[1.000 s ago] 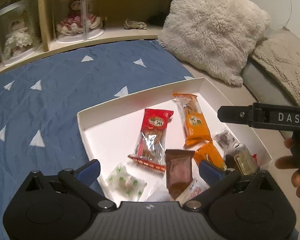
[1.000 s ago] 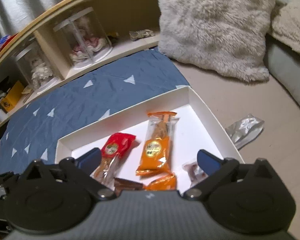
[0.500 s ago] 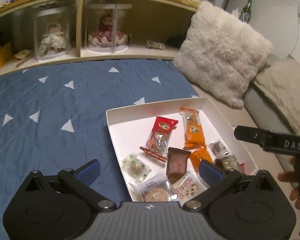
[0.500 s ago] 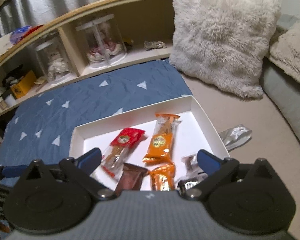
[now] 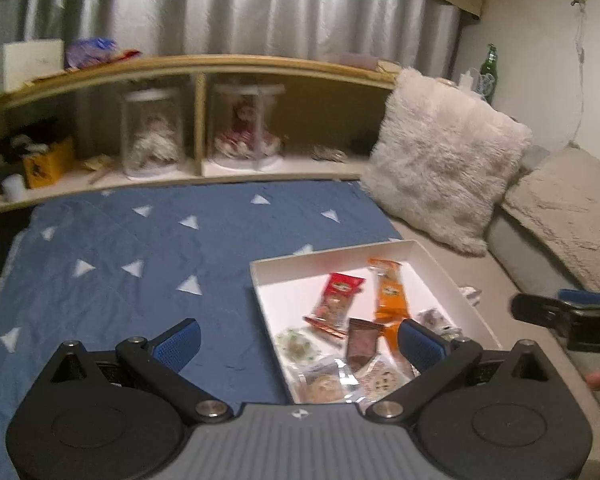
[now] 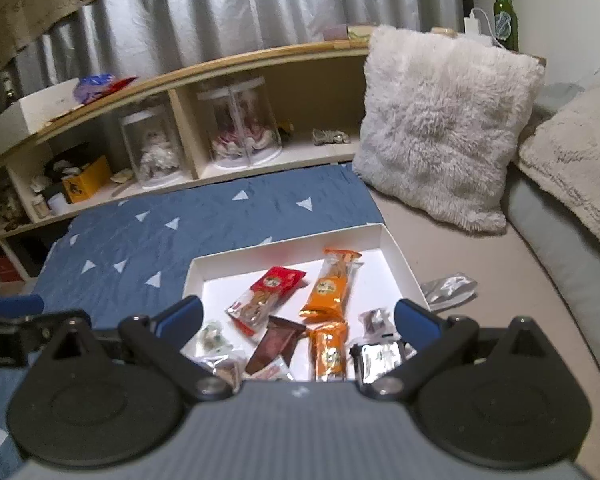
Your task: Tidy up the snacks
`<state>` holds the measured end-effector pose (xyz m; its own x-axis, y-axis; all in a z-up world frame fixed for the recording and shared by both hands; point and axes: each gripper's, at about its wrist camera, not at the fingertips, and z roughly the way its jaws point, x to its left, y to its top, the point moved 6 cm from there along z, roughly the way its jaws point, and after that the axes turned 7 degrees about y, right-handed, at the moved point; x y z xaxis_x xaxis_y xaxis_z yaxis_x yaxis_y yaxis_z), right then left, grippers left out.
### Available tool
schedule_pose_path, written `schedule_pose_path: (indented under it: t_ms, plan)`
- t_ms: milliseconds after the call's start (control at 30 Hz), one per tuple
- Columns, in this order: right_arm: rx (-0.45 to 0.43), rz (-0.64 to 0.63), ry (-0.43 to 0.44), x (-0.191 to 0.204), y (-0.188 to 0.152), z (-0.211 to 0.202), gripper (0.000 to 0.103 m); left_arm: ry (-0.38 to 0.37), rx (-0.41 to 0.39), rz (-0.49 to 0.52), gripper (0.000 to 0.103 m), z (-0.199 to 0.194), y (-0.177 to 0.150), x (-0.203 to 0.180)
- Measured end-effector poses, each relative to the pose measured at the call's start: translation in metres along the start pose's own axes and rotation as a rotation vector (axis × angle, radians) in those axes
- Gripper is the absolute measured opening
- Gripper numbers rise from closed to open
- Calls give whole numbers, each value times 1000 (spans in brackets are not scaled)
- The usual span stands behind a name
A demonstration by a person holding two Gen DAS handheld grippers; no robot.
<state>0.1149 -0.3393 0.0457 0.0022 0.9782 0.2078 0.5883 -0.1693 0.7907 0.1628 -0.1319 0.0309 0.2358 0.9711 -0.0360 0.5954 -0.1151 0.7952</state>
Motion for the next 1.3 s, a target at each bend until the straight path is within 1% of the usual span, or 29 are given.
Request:
schedule_pose_path:
  t_ms: [67,167,300,467,567,767,867,1000,1133,1233,1300]
  plan:
    - [-6,-8,6,4,-5,-12,103,15,-6,-7,103,-8,-5,3]
    - [-16,-22,13,10,-14,-27,103,13,-2,-12,103,-17,-15,7]
    - [-21,-30,27,16,-27,-44,103,31,7,2,103,-26,-31,12]
    - [-39,-68,-3,24,-43,-57,103,52,22,-5,103,-35,-50,19]
    - [-45,-81,-8,28,-52,-64,103,48,32,-23,103,-39,-59,23]
    - [-57,-120,-15,34,-72,-71,103,54,3,-20,103,-50,-76,25]
    - [-61,-119,-20,36,-82,-75,103,58,-16,-12,103,-56,-82,24]
    - [-70,-121,-27,38,-92,-79,103,79,-40,-26,103,-66,-90,24]
    - [-74,-137,-37,42,-101,-81,103,98,-46,-41,103,-72,-101,28]
    - [-85,-148,-51,43,-106,-83,103,99,-43,-46,103,-74,-107,30]
    - [-87,-150,-56,44,-109,-83,103,102,-56,-49,103,-76,-108,30]
